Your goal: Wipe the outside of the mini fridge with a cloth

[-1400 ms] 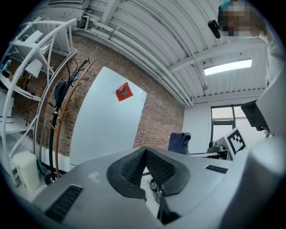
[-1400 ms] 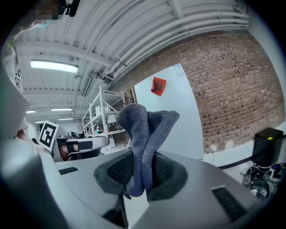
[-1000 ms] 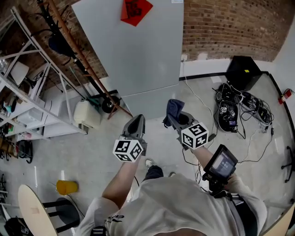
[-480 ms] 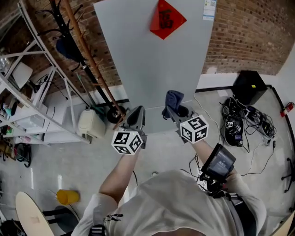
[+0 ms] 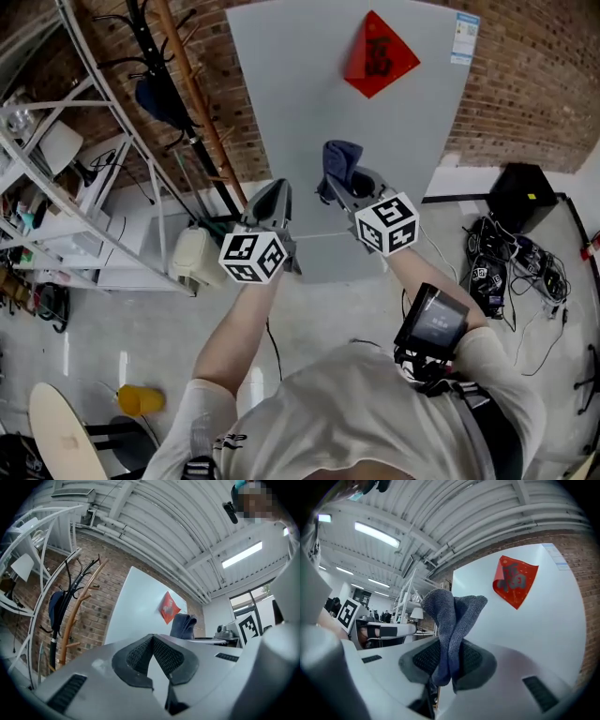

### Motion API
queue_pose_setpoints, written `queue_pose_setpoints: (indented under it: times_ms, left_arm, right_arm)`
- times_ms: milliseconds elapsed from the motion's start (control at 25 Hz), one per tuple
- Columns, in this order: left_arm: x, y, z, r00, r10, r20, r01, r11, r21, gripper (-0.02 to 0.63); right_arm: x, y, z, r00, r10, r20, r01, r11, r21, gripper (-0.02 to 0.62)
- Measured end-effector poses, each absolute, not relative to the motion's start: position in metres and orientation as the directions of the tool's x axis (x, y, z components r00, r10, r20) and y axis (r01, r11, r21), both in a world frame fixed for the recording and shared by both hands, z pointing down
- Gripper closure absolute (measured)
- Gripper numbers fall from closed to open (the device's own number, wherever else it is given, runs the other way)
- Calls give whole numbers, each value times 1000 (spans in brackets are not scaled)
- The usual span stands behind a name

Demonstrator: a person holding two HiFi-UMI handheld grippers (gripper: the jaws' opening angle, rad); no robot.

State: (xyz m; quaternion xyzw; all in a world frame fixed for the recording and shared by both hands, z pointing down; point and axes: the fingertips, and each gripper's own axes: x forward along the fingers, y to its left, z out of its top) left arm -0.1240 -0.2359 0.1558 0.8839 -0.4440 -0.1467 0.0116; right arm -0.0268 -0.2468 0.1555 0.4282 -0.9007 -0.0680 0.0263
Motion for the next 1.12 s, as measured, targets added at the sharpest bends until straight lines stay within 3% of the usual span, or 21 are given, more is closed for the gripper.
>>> queue_pose_setpoints:
  times_ms: [280,680,1120]
  left_arm:
    - [-152,-276,92,507,-804,-310,-821,-560,111,606]
    - [-189,-315,40,435,-837,-333,-866,-490,101,606]
    - [-210,-335,27,387,-860,-333,-889,-444,114,606]
  right_arm:
    - [-72,-295,86,-678,-731,-81,-724,644,247,512]
    - [-118,-340,25,-705,-704,-88,-690,652,315,512]
    - [-144,-383,19,-657,-753,-37,-723,616,312,512]
